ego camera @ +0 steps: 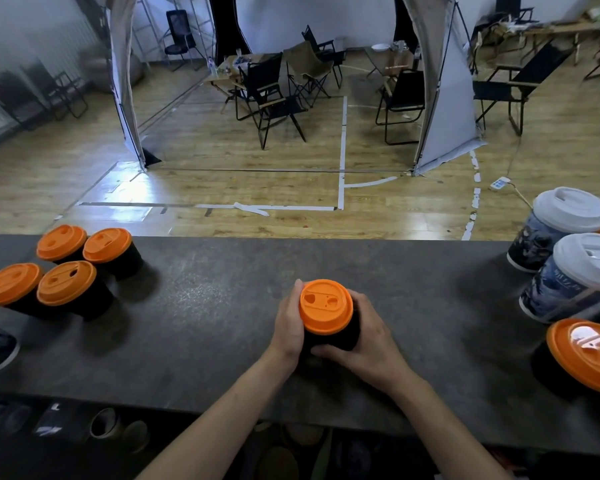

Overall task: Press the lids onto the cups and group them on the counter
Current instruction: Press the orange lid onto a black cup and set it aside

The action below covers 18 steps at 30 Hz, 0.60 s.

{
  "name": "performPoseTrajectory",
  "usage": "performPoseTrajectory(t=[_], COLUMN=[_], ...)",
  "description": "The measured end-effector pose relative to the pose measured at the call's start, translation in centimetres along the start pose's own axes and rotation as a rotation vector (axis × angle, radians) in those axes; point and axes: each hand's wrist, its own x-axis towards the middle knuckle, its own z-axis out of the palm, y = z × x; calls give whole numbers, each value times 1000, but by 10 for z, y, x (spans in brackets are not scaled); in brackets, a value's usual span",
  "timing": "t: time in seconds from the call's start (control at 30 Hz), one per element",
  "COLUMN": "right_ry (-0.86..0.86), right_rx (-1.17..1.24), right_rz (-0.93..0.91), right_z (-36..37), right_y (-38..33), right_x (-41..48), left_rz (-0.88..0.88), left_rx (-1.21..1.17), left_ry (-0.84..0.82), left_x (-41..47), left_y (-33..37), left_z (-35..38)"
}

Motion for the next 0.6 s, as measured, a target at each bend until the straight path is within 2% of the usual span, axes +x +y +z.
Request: performPoseTrajectory(t=[0.13, 0.3, 0.5, 0.6], right_ry=[35, 39, 42, 48], right_rx=[22, 6, -23, -21], right_rz=[33, -20, -2, 1], right_z=[0, -1, 1, 0], right_y=[2, 2, 1, 2], right_x=[1, 1, 2, 1], left_rz=[16, -57, -49, -80], left_rx=[-9, -24, -36, -75], left_ry=[9, -182, 57, -2], left_x=[2, 16, 2, 8], left_y=[-2, 4, -2, 5], left_z=[-2, -8, 3, -3])
